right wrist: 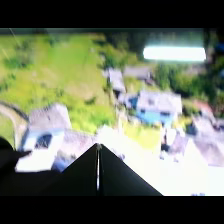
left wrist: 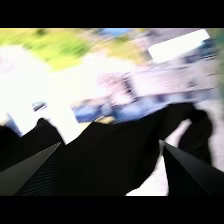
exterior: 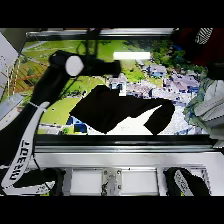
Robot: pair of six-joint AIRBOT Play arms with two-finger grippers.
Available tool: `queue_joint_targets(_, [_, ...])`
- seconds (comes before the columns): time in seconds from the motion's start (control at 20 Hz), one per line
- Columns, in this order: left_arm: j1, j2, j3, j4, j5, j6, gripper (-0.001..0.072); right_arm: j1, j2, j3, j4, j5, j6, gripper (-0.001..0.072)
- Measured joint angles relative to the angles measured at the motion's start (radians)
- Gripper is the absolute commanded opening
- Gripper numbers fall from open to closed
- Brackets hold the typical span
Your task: Fold the clothes and pants, and hang the long-sleeved shirts on hangers.
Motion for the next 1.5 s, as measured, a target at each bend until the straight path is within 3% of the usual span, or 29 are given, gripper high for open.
queue_joint_targets(0.2, [0.233,0.049,-0.270,-0.012,-0.062,0.003,0.0679,-0.003,-0.016,-0.108,-0.132,0.082,0.089,0.0020])
queue_joint_targets(0.3, [0.316,0.038,-0.367,-0.047,-0.067,0.049,0.0679,-0.004,-0.020,-0.196,-0.161,0.099,0.109,0.0021])
queue_joint_targets(0.55, [0.393,-0.056,-0.462,-0.107,-0.077,0.155,0.0678,-0.006,-0.030,-0.394,-0.190,0.114,0.129,0.0024])
queue_joint_targets(0.6, [0.398,-0.073,-0.468,-0.117,-0.080,0.166,0.0643,-0.006,-0.040,-0.425,-0.193,0.114,0.130,0.0034])
queue_joint_targets(0.65, [0.401,-0.086,-0.472,-0.124,-0.079,0.172,0.0304,-0.006,-0.053,-0.447,-0.197,0.113,0.134,0.0072])
queue_joint_targets(0.7, [0.404,-0.095,-0.476,-0.127,-0.078,0.178,0.0006,-0.006,-0.073,-0.469,-0.205,0.113,0.145,0.0318])
queue_joint_targets(0.75, [0.406,-0.100,-0.478,-0.133,-0.074,0.182,0.0013,-0.006,-0.097,-0.485,-0.214,0.111,0.156,0.0579])
queue_joint_targets(0.8, [0.407,-0.102,-0.479,-0.134,-0.072,0.186,0.0013,-0.006,-0.128,-0.499,-0.222,0.107,0.174,0.0651])
queue_joint_targets(1.25, [0.409,-0.031,-0.482,-0.143,-0.011,0.193,0.0013,0.036,-0.432,-0.533,-0.135,0.031,0.253,0.0626])
queue_joint_targets(1.35, [0.409,-0.010,-0.482,-0.142,-0.002,0.194,0.0014,0.072,-0.455,-0.533,-0.126,-0.001,0.253,0.0161])
queue_joint_targets(1.4, [0.409,0.002,-0.482,-0.142,-0.002,0.194,0.0013,0.088,-0.462,-0.534,-0.129,-0.012,0.253,0.0022])
queue_joint_targets(1.5, [0.412,0.040,-0.465,-0.142,0.001,0.194,0.0014,0.114,-0.458,-0.513,-0.132,-0.019,0.245,0.0021])
